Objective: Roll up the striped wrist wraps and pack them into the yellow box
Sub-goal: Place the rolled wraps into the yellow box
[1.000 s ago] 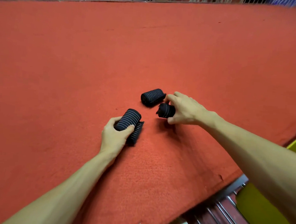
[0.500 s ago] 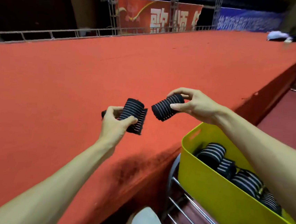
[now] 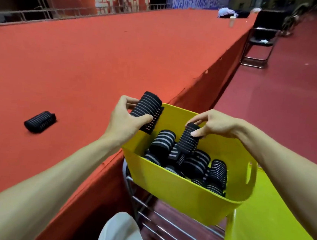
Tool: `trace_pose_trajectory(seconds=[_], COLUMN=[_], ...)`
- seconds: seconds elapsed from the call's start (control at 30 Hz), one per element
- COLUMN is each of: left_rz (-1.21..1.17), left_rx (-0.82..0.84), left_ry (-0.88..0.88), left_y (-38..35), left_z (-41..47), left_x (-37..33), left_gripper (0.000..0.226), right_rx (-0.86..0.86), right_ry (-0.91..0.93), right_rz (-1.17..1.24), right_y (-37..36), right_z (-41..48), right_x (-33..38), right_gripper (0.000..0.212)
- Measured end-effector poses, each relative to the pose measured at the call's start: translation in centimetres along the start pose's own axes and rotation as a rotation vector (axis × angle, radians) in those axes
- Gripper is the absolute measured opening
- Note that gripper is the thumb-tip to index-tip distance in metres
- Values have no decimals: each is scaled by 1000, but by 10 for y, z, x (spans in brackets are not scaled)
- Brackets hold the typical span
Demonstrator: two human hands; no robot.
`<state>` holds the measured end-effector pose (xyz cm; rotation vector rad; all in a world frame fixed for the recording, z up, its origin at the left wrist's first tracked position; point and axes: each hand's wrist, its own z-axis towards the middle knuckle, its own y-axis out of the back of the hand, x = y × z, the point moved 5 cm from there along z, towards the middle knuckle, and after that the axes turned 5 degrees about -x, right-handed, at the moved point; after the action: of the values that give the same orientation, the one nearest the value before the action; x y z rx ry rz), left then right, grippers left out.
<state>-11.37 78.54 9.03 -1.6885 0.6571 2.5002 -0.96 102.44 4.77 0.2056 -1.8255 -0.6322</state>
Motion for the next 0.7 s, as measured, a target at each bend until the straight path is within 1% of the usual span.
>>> trace_pose_trajectory(seconds=[0.13,0.23,0.33,0.4,0.5,0.63,0.7], left_rz=[32,34,48,49,58,51,30], left_rx=[106,163,194,215,246,281,293], left_ry=[8,15,24,33,58,101,124], left_y=[-20,-31,-36,-39,-40,-41,-42], left_z=[3,1,-1,-1,-2,-5,-7], left_x=[6,8,10,11,13,15,13], left_gripper=[39,38,38,37,37,37,39], right_rx=[115,160,191,201,202,146,102], right_ry=[-133,-214,-256,-295,-345,-252,-163], right_rz=[-319,-411,-576,-680,-760,-976,-1061], right_y=[3,2,-6,-11,-14,-7,-5], right_z=[1,3,8,10,9,6,1], right_x=[-37,-54,-67,-75,-86,-76,-55], right_gripper=[46,43,39,41,45,44,35])
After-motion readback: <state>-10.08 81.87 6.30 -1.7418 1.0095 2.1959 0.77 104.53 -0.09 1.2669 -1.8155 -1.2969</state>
